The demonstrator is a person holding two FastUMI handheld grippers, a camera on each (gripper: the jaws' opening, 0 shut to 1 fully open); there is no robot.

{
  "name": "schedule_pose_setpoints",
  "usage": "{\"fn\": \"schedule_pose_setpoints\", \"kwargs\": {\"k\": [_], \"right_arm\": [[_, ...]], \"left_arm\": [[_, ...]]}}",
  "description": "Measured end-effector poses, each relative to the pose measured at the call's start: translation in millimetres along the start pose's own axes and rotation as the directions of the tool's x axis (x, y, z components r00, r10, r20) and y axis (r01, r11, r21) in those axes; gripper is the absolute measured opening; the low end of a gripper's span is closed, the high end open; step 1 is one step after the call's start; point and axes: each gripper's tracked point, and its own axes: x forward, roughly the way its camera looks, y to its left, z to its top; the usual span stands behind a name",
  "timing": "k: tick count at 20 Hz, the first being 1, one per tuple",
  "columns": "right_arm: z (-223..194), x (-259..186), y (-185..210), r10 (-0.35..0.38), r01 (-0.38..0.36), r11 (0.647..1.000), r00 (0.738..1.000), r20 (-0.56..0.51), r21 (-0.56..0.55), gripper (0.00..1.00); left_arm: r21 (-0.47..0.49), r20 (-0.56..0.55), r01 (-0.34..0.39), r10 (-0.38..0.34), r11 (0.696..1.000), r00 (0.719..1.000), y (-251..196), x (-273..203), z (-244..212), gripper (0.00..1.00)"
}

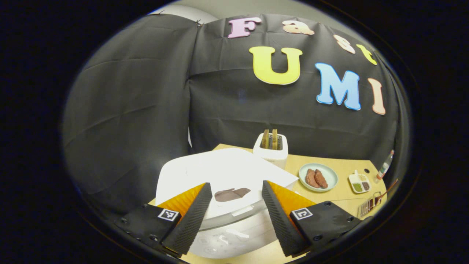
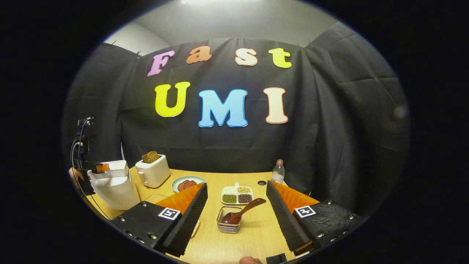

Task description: Close the left gripper, press the button to open the rice cooker; take a wooden spoon from the chopstick holder with the right hand, scoop a spoonful of rice and pour it into the rice cooker, then put the wooden spoon back into the chopstick holder.

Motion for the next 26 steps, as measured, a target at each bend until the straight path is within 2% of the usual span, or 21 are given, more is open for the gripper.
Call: {"fn": "schedule_pose_setpoints", "kwargs": {"k": [8, 12, 13, 15, 20, 22, 26], "right_arm": [[-3.7, -0.4, 1.2, -0.002, 0.002, 1.0, 1.0, -0.013, -0.007, 0.98], [-3.4, 0.7, 2.7, -0.002, 0.002, 1.0, 1.0, -0.013, -0.011, 0.98], [-3.2, 0.0, 3.5, -0.001, 0.001, 1.0, 1.0, -0.014, -0.01, 0.98], [-4.6, 1.0, 5.7, 0.002, -0.002, 1.0, 1.0, -0.017, -0.011, 0.98], [-6.5, 1.2, 15.1, 0.02, -0.02, 1.0, 1.0, -0.019, 0.001, 0.98], [-5.8, 2.2, 23.9, 0.039, -0.039, 0.999, 0.999, -0.014, 0.018, 0.98], [4.3, 4.8, 32.9, 0.064, -0.064, 0.998, 0.998, 0.014, 0.014, 0.98]], "left_arm": [[0.035, -0.016, -0.008, 0.008, 0.999, 1.0, -3.2, 3.8, -15.2, 0.95], [0.033, -0.044, -0.009, 0.01, 0.999, 0.999, -4.0, 6.2, -26.1, 0.98], [0.043, -0.032, -0.011, 0.012, 0.999, 0.999, -4.1, 5.9, -25.3, 0.95], [0.04, -0.021, -0.013, 0.014, 0.999, 1.0, -4.1, 5.7, -26.8, 0.96], [-0.03, 0.022, -0.016, 0.017, 0.999, 1.0, -2.7, 3.0, -31.1, 0.98], [0.029, 0.07, -0.021, 0.019, 0.999, 0.997, -3.8, 2.4, -29.6, 0.98], [0.032, 0.073, -0.004, 0.002, 0.999, 0.997, -4.3, -2.7, -24.3, 1.0]]}}
